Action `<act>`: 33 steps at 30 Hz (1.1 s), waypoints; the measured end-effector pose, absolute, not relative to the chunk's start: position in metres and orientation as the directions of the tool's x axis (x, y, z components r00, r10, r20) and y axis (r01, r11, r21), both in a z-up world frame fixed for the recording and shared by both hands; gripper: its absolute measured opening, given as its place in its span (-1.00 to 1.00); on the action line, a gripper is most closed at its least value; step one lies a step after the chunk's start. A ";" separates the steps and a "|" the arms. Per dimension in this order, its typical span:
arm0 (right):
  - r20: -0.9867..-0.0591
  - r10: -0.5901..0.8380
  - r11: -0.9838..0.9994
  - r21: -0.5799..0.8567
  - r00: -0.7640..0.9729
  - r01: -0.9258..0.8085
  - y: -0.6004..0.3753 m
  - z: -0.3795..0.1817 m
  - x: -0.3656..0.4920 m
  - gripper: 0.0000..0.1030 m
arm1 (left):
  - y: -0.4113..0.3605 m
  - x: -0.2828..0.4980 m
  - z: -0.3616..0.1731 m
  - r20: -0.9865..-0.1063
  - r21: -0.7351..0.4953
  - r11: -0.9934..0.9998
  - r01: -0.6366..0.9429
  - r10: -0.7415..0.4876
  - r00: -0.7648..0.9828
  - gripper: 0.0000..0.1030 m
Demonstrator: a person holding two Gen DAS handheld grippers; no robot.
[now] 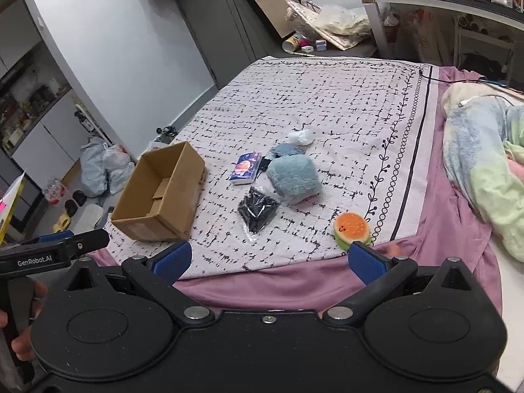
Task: Organize soft objects
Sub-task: 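Grasp the black plastic bag with the left tool while the right tool grasps the burger plush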
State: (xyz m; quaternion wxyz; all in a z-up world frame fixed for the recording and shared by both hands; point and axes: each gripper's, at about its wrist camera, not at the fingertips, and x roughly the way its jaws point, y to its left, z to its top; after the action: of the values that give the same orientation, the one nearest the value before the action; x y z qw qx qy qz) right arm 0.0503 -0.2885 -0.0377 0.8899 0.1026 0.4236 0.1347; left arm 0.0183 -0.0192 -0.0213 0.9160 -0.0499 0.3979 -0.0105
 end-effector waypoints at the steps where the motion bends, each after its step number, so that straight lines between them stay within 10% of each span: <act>1: -0.732 0.319 0.945 0.291 0.602 -0.147 -0.289 -0.039 0.053 1.00 | -0.021 0.022 -0.023 -0.730 -0.102 0.995 -0.021 -0.061 0.681 0.94; 33: -0.811 0.287 0.939 0.344 0.509 0.018 -0.316 -0.103 0.177 0.99 | -0.052 0.156 -0.099 -0.839 -0.147 0.986 -0.082 -0.080 0.538 0.89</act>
State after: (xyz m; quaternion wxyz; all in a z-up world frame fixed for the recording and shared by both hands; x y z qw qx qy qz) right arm 0.1774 -0.3157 -0.1030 0.8546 0.1560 0.4890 0.0787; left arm 0.1559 -0.0521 -0.0987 0.8730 -0.0845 0.4804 0.0005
